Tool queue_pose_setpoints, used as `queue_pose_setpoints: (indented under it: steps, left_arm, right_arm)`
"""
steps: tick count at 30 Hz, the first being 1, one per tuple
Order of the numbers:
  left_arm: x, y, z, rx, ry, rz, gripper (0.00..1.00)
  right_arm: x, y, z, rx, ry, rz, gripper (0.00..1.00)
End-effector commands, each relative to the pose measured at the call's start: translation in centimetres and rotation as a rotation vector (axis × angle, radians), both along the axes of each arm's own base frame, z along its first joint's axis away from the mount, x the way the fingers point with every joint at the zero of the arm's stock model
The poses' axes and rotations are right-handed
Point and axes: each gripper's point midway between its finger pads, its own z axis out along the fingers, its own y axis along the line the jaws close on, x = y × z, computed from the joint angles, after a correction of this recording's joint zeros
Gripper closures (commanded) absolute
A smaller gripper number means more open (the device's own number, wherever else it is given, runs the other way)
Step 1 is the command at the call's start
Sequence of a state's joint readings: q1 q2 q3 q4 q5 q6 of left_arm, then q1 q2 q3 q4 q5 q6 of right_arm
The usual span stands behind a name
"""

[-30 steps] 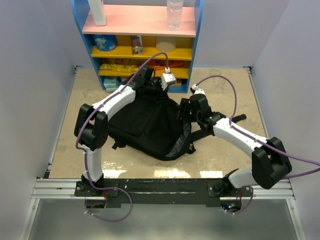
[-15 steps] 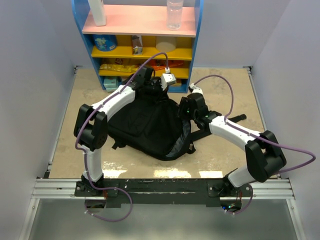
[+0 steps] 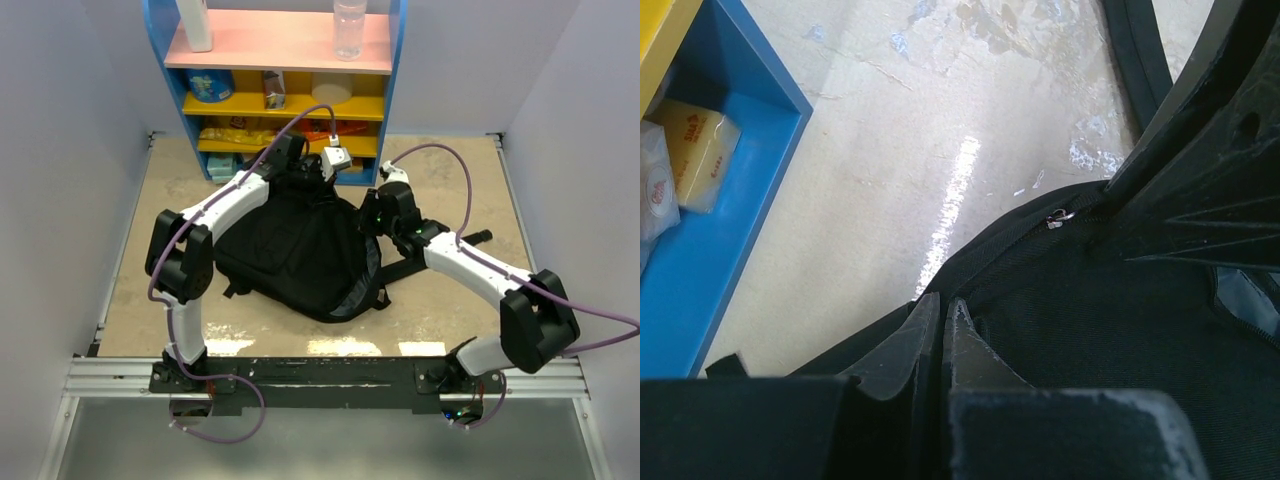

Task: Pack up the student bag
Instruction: Zip the student bag at the center of the board.

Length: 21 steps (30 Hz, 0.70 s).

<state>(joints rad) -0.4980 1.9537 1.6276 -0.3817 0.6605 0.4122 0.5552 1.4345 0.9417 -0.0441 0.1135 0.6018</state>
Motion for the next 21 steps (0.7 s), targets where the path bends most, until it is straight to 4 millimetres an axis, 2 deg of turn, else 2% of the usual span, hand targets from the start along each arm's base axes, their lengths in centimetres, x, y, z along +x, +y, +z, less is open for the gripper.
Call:
queue_pose_setpoints:
  steps: [1, 12, 15, 18, 21]
  left_arm:
    - [-1.74, -1.35, 4.47, -0.095, -0.067, -0.088, 0.95]
    - [-1.90, -1.41, 4.63, -0.095, -0.070, -0.091, 0.95]
    - [-1.89, -1.44, 4.59, -0.096, -0.068, -0.091, 0.95]
    - [-2.00, -1.62, 4.72, -0.101, -0.067, -0.095, 0.95]
    - [-2.21, -1.78, 4.84, -0.102, -0.066, -0.098, 0.95]
  right_arm:
    - [1.07, -0.23, 4.36, 0.018, -0.102, -0.013, 0.78]
    - [0.29, -0.70, 4.01, -0.001, -0.080, -0.008, 0.80]
    - [0.39, -0.81, 3.94, -0.003, -0.081, -0.014, 0.87]
    - [0.63, -0.52, 3.81, 0.002, -0.077, -0.011, 1.00]
    - [0.83, -0.19, 3.74, 0.007, -0.071, -0.004, 1.00]
